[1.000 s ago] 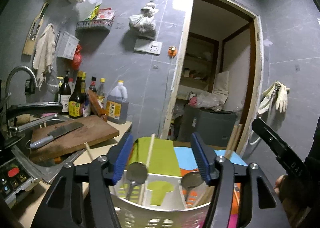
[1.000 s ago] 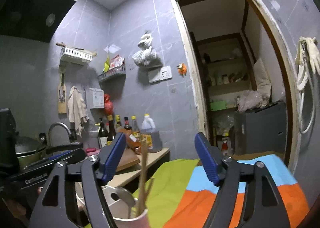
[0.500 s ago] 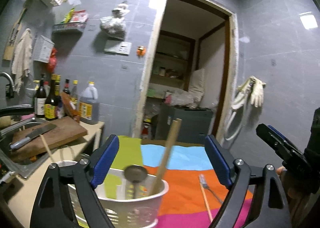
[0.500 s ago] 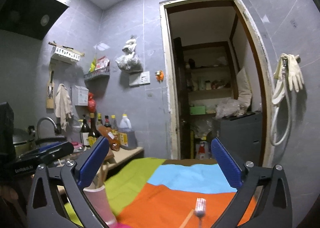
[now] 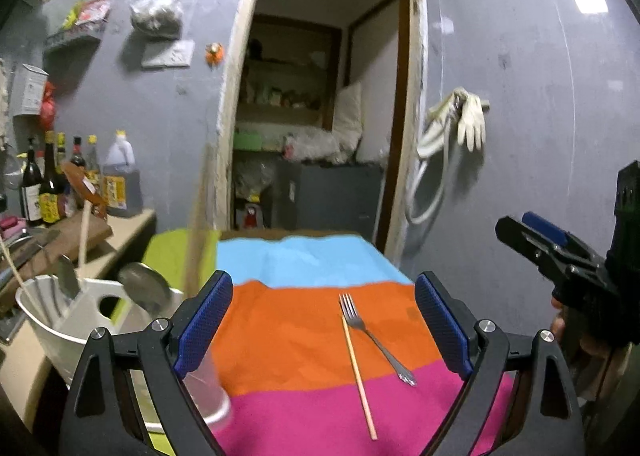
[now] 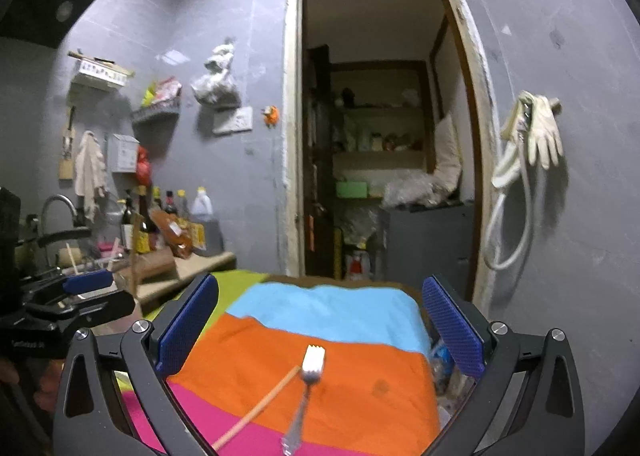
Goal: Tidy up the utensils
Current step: 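Move the left gripper to the last chopstick while the right gripper approaches the fork, then grasp the wooden chopstick with the left gripper while the right gripper grasps the steel fork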
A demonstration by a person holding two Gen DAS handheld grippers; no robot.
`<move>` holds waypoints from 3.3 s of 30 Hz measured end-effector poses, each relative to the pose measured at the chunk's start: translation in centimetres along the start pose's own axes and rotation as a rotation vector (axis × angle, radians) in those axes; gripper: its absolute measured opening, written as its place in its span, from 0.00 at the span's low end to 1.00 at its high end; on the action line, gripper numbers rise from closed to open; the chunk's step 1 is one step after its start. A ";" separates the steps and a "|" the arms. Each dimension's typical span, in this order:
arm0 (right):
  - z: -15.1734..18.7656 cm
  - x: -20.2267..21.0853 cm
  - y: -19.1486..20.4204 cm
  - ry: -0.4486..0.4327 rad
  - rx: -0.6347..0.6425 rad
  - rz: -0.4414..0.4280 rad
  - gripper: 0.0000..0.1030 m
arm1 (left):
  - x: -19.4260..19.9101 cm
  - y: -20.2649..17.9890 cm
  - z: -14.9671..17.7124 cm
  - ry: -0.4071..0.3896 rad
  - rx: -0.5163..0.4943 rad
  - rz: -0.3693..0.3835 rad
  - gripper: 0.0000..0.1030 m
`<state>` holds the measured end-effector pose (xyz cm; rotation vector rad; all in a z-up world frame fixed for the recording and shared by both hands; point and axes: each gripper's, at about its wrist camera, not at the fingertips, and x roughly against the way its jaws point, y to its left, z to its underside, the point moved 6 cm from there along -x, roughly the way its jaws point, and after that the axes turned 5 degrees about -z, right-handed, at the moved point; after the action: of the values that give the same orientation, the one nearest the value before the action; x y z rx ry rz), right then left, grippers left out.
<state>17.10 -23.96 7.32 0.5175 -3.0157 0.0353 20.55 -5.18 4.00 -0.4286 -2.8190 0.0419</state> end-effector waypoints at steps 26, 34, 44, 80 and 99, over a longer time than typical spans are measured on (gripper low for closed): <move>7.6 -6.9 -5.3 0.361 -0.084 -0.048 0.72 | -11.2 -3.0 7.3 0.411 -0.054 0.052 0.51; 10.4 -9.9 -6.0 0.505 -0.127 -0.078 0.57 | -15.2 -2.7 9.6 0.572 -0.020 0.080 0.28; 12.8 -12.6 -5.9 0.633 -0.143 -0.114 0.50 | -17.6 -2.0 10.3 0.646 0.013 0.068 0.09; 15.1 -20.4 -1.3 0.840 0.010 -0.161 0.29 | -16.1 0.3 10.4 0.680 0.097 0.004 0.03; 8.2 -11.6 -1.9 0.383 -0.076 -0.044 0.22 | -11.4 -1.2 4.8 0.273 0.096 0.069 0.03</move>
<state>27.98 -22.24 -1.80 0.5033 -2.6212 0.0150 29.29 -9.60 -3.68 -0.4714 -2.5222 0.1223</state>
